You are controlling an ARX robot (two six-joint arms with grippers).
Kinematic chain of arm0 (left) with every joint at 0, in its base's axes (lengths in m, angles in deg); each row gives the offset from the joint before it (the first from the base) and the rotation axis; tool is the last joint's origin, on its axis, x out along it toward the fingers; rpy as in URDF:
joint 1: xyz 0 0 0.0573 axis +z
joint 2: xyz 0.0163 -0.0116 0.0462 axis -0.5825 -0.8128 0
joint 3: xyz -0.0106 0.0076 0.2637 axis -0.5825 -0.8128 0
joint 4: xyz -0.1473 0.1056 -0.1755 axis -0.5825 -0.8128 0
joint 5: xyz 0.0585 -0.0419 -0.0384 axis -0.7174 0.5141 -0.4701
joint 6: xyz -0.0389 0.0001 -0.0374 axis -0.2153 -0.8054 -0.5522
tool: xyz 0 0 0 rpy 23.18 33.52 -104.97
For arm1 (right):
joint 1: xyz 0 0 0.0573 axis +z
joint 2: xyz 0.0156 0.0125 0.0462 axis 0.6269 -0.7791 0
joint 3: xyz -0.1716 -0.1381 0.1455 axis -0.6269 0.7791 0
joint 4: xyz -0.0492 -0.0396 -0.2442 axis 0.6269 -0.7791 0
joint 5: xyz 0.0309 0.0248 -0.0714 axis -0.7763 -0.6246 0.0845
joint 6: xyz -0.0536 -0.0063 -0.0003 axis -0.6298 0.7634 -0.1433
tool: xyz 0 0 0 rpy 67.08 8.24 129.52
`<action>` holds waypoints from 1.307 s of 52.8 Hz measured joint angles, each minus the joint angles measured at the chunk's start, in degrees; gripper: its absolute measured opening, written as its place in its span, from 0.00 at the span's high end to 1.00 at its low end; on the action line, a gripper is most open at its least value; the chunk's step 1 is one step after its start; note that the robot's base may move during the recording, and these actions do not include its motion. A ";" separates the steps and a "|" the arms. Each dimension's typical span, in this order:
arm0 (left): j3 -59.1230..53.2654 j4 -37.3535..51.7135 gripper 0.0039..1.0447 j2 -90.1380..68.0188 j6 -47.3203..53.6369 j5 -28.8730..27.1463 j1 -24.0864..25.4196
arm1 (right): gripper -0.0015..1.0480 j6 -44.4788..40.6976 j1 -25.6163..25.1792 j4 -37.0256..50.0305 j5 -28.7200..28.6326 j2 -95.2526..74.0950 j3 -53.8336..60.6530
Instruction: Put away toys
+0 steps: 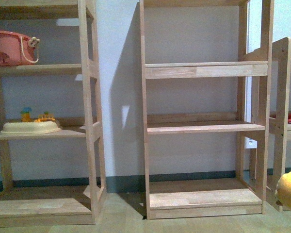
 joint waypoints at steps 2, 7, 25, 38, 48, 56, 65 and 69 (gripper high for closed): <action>0.00 0.02 0.06 0.02 0.00 0.00 0.00 | 0.93 0.00 0.00 0.00 0.00 0.02 0.00; 0.00 0.00 0.06 0.02 0.00 0.00 0.00 | 0.93 0.00 0.00 0.00 0.00 0.00 0.00; 0.00 0.00 0.06 0.02 0.00 0.00 0.00 | 0.93 0.00 0.00 0.00 -0.02 0.00 0.00; 0.00 0.02 0.06 0.02 0.00 0.00 0.00 | 0.93 0.00 0.00 0.00 0.00 0.00 0.00; 0.00 0.00 0.06 0.02 0.02 0.02 0.00 | 0.93 0.00 0.00 0.00 0.00 0.00 0.00; 0.00 0.02 0.06 0.04 0.00 0.00 0.00 | 0.93 0.00 0.00 0.00 -0.02 0.00 0.00; 0.00 0.00 0.06 0.04 0.00 0.00 0.00 | 0.93 0.00 0.00 0.00 0.00 0.00 0.00; 0.00 0.02 0.06 0.04 0.02 0.00 0.00 | 0.93 0.00 0.00 0.00 -0.02 0.00 0.00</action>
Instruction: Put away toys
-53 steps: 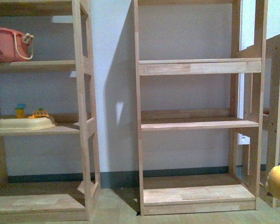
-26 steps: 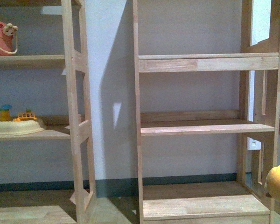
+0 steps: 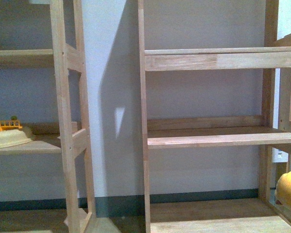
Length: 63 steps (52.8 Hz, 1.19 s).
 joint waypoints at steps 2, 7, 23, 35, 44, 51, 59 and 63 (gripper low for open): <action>0.00 -0.02 0.06 0.00 -0.02 0.00 0.00 | 0.93 0.00 0.00 0.00 0.02 0.00 0.00; 0.00 0.00 0.06 0.00 -0.02 0.00 0.00 | 0.93 0.00 0.00 0.00 0.02 0.00 0.00; 0.00 -0.02 0.06 0.00 -0.02 0.00 0.00 | 0.93 0.00 0.00 0.00 0.02 0.00 0.00; 0.00 -0.02 0.06 0.00 -0.02 0.00 0.00 | 0.93 0.00 0.00 0.00 0.02 0.00 0.00; 0.00 -0.02 0.06 0.00 -0.02 0.02 0.00 | 0.93 0.00 0.00 0.00 0.02 -0.02 0.00; 0.00 -0.02 0.06 -0.02 0.00 0.00 0.00 | 0.93 0.00 0.00 0.00 0.02 0.00 0.00; 0.00 -0.02 0.06 0.00 -0.02 0.00 0.00 | 0.93 0.00 0.00 0.00 0.02 0.00 0.00; 0.00 -0.02 0.06 0.00 0.00 0.09 0.00 | 0.93 -0.02 0.00 0.00 0.02 0.00 0.00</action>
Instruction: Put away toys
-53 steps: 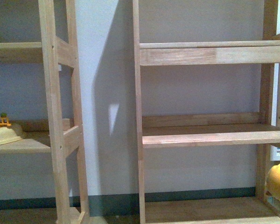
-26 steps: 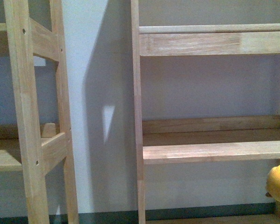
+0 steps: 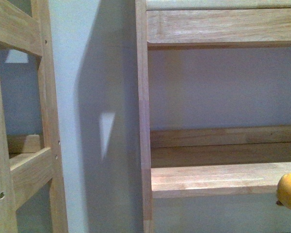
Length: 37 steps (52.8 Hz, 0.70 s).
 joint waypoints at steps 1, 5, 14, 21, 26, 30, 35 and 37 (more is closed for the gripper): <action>0.00 0.00 0.06 0.00 0.00 -0.09 0.00 | 0.93 0.00 0.00 0.00 0.00 0.00 0.00; 0.00 0.00 0.06 -0.09 -0.02 -0.07 0.00 | 0.93 0.02 0.00 0.00 0.00 -0.04 0.00; 0.00 0.00 0.06 -0.09 -0.02 -0.09 0.00 | 0.93 4.66 4.55 -0.94 17.53 -3.61 -0.15; 0.00 0.00 0.06 -0.09 -0.02 -0.09 0.00 | 0.93 4.42 4.22 1.31 22.73 -7.08 -3.74; 0.00 0.00 0.06 -0.09 -0.02 -0.09 0.00 | 0.93 0.96 6.14 5.64 25.49 -9.97 -9.22; 0.00 0.00 0.06 -0.09 -0.02 -0.09 0.00 | 0.93 -2.80 8.61 9.66 28.61 -13.31 -14.45; 0.00 0.00 0.06 -0.09 -0.02 -0.09 0.00 | 0.93 -6.73 11.80 13.84 31.87 -16.55 -18.75; 0.00 0.00 0.06 -0.09 0.00 -0.09 0.00 | 0.93 -8.33 13.18 15.37 32.96 -17.77 -20.35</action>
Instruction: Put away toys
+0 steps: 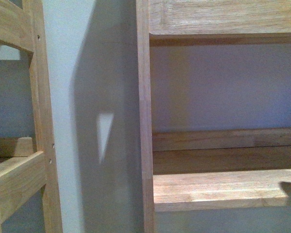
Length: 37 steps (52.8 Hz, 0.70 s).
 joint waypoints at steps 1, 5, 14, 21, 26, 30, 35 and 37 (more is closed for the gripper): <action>0.00 0.00 0.06 0.00 -0.02 0.00 0.00 | 0.93 -0.83 0.96 1.03 0.66 -0.83 -1.05; 0.00 0.00 0.06 0.00 0.00 0.00 0.00 | 0.93 -5.92 4.96 5.70 2.97 -4.17 -5.11; 0.00 0.00 0.06 0.00 -0.02 0.00 0.00 | 0.93 -13.33 9.35 11.43 3.34 -9.35 -11.87; 0.00 0.00 0.06 0.00 -0.02 0.00 0.00 | 0.93 -15.63 9.84 11.10 2.16 -12.63 -17.70; 0.00 0.00 0.06 0.00 -0.02 0.00 0.00 | 0.93 -15.82 9.18 10.86 0.13 -15.67 -22.58; 0.00 0.00 0.06 0.00 -0.02 0.00 0.00 | 0.93 -15.28 6.91 10.91 -2.99 -20.02 -28.00; 0.00 0.00 0.06 0.00 -0.02 0.00 0.00 | 0.93 -12.94 4.04 9.66 -7.17 -27.87 -36.28; 0.00 0.00 0.06 0.00 -0.02 0.00 0.00 | 0.93 -11.30 2.99 8.57 -8.72 -30.82 -39.47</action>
